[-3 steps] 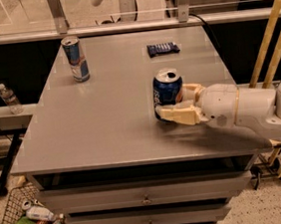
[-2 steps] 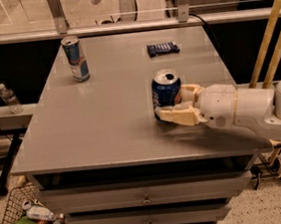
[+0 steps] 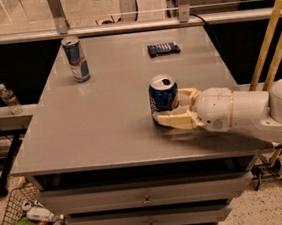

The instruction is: Place pepsi can upright

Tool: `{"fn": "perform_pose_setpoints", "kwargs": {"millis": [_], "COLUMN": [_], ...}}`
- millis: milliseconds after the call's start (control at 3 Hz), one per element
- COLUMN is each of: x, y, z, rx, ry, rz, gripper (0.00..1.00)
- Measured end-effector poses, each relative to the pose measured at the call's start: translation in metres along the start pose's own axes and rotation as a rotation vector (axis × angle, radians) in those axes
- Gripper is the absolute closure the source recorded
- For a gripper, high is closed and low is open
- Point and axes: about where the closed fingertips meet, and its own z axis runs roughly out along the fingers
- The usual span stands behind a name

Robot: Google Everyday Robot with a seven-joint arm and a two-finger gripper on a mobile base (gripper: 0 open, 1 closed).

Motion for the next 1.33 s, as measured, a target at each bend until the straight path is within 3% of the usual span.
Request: {"fn": "perform_pose_setpoints", "kwargs": {"millis": [333, 1333], "x": [-0.0017, -0.0064], "y": [0.0013, 0.005], "z": [0.0019, 0.0069], "rx": [-0.004, -0.015], "ry": [-0.001, -0.002], "rz": [-0.003, -0.011], "gripper": [0.82, 0.13]}}
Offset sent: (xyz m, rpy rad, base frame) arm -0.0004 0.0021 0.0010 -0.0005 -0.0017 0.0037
